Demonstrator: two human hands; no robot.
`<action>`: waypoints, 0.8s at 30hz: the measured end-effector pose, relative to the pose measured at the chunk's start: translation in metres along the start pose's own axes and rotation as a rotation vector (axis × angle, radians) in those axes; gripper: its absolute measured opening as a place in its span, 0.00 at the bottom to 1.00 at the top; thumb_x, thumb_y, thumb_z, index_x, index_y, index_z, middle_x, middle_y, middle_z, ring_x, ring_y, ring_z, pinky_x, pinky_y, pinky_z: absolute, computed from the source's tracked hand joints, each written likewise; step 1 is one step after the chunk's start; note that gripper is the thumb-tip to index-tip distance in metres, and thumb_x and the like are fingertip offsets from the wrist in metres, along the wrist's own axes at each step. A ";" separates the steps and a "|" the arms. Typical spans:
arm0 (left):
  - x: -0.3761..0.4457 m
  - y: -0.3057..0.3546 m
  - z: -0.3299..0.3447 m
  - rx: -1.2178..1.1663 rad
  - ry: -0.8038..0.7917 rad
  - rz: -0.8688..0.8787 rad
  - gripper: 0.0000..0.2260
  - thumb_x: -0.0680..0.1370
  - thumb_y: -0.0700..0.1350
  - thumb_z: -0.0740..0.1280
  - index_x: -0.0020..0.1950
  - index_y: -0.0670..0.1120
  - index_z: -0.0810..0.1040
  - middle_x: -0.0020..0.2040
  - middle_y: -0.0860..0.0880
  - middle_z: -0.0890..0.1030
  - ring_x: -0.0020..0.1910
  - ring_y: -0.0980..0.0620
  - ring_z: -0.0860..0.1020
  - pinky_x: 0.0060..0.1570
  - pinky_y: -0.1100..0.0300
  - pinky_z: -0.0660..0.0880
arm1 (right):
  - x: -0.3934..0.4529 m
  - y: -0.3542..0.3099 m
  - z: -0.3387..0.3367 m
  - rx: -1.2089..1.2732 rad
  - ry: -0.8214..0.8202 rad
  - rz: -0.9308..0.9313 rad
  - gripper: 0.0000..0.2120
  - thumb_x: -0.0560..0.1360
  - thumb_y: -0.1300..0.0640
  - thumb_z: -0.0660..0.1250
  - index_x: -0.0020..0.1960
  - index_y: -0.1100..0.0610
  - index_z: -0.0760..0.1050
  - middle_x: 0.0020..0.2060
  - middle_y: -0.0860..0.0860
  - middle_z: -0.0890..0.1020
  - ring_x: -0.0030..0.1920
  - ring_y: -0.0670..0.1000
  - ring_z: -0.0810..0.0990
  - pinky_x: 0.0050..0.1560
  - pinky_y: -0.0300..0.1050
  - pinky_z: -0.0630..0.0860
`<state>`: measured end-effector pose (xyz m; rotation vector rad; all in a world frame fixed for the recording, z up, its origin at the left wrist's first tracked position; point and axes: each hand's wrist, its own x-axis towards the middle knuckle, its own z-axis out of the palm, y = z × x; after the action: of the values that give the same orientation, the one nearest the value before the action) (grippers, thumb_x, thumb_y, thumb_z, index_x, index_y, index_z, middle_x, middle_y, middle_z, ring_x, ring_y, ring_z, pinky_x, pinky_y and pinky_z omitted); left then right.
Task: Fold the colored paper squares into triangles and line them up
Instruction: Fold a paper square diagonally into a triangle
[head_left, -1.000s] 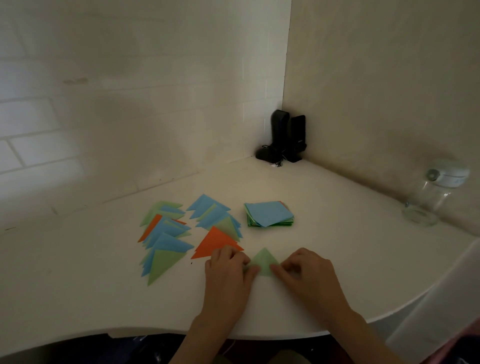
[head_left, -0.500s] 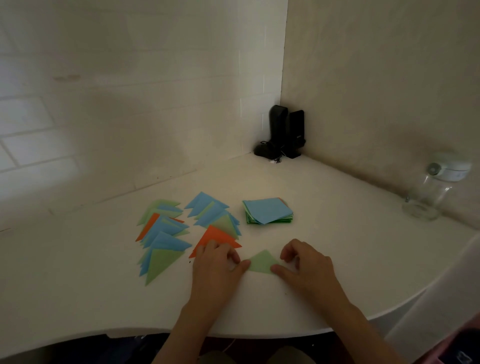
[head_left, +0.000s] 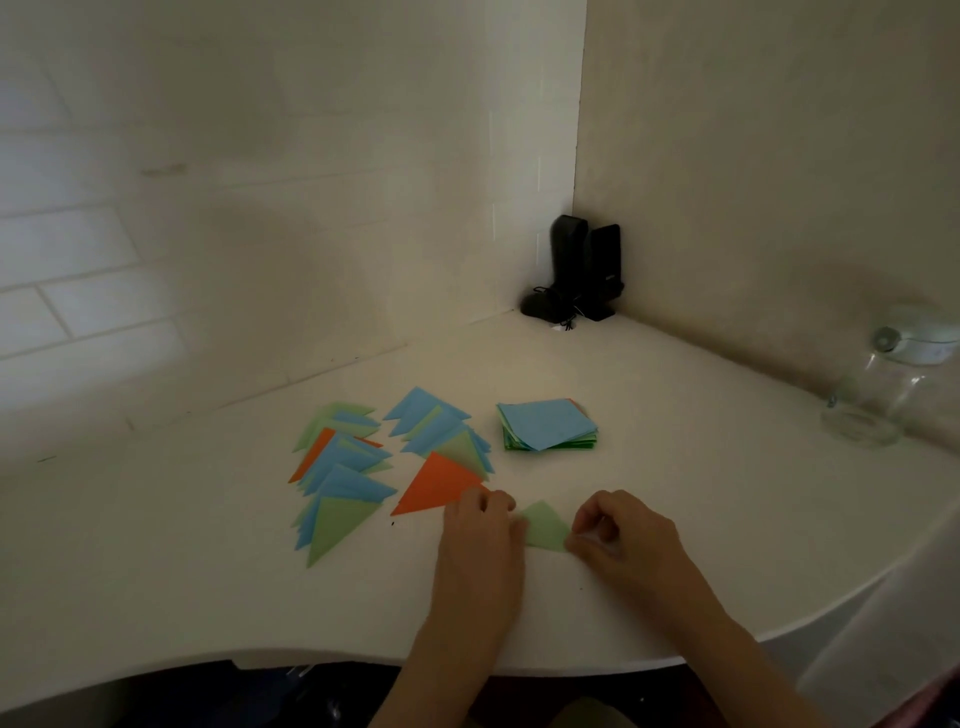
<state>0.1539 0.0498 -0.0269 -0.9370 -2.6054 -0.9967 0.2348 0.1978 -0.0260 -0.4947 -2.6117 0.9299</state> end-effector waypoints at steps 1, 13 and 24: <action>0.001 0.005 0.001 0.021 -0.028 -0.028 0.12 0.78 0.47 0.65 0.60 0.45 0.75 0.57 0.47 0.71 0.57 0.49 0.68 0.54 0.58 0.69 | 0.000 0.000 0.000 -0.006 0.002 0.001 0.13 0.69 0.53 0.73 0.37 0.41 0.68 0.38 0.42 0.74 0.40 0.41 0.73 0.51 0.45 0.71; 0.007 0.006 0.000 -0.015 0.022 0.012 0.02 0.76 0.45 0.67 0.49 0.51 0.77 0.44 0.53 0.79 0.46 0.51 0.74 0.47 0.54 0.69 | -0.004 0.010 0.006 0.004 0.133 -0.086 0.15 0.66 0.53 0.76 0.35 0.45 0.69 0.33 0.42 0.75 0.41 0.40 0.75 0.39 0.28 0.67; 0.013 -0.069 -0.045 0.002 0.180 -0.185 0.08 0.70 0.45 0.74 0.40 0.51 0.74 0.34 0.56 0.77 0.39 0.48 0.76 0.44 0.47 0.73 | -0.001 -0.001 0.010 -0.066 0.152 0.027 0.11 0.72 0.43 0.67 0.37 0.48 0.71 0.35 0.44 0.75 0.37 0.42 0.74 0.46 0.43 0.71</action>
<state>0.0986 -0.0129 -0.0241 -0.5833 -2.5733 -1.0683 0.2315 0.1911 -0.0326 -0.5949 -2.5100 0.7834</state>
